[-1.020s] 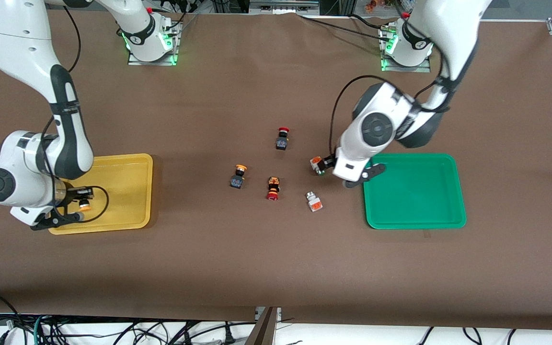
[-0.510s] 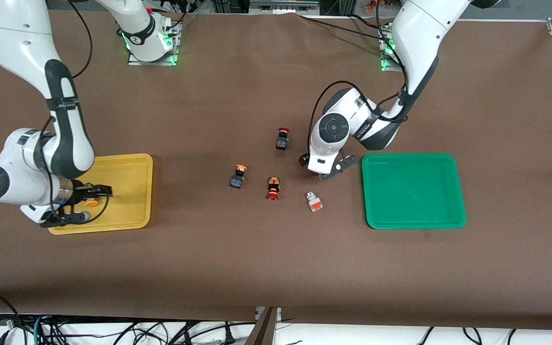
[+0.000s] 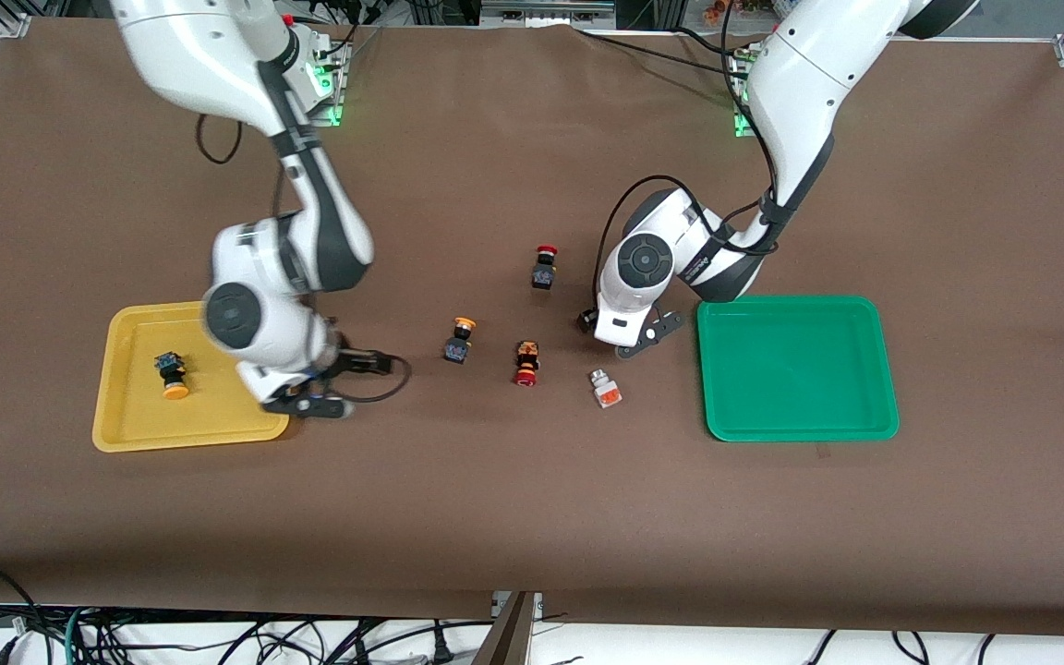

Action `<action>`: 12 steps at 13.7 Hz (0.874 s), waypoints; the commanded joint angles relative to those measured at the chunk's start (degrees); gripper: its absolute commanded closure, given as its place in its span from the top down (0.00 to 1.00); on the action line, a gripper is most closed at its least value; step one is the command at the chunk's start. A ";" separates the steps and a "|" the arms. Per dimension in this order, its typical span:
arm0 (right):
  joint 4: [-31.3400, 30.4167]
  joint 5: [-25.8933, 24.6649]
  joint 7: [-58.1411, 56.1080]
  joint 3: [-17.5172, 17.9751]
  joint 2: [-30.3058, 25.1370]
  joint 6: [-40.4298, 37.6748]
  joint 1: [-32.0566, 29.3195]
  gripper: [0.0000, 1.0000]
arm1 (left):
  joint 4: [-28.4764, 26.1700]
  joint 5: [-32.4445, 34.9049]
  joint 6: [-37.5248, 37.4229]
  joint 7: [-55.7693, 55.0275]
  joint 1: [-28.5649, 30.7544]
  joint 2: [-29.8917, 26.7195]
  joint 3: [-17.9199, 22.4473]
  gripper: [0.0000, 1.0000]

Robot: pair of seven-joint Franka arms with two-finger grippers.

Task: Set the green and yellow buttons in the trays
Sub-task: 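Move the right gripper to the second yellow-capped button and grasp it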

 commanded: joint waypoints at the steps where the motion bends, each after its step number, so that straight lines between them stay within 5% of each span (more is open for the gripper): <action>1: -0.12 1.33 11.37 -0.90 4.06 6.99 5.65 1.00 | -0.08 2.00 0.01 -0.84 -0.19 0.09 -0.11 0.43; 5: -0.12 1.42 16.41 -0.90 6.53 10.17 9.18 1.00 | 0.53 2.00 -0.69 3.19 1.13 -0.51 0.24 0.06; 8: -0.56 1.42 16.50 -0.90 6.53 9.91 10.15 0.93 | 0.88 1.91 -1.66 8.12 3.59 -0.96 0.16 0.00; 10: -0.74 1.42 16.33 -0.90 6.53 9.56 10.94 0.25 | 0.88 1.91 -1.66 8.22 3.59 -1.48 0.16 0.00; 12: -1.18 1.42 16.24 -0.90 6.53 9.38 11.38 0.00 | 2.19 2.00 -3.84 9.00 3.68 -2.45 0.16 0.00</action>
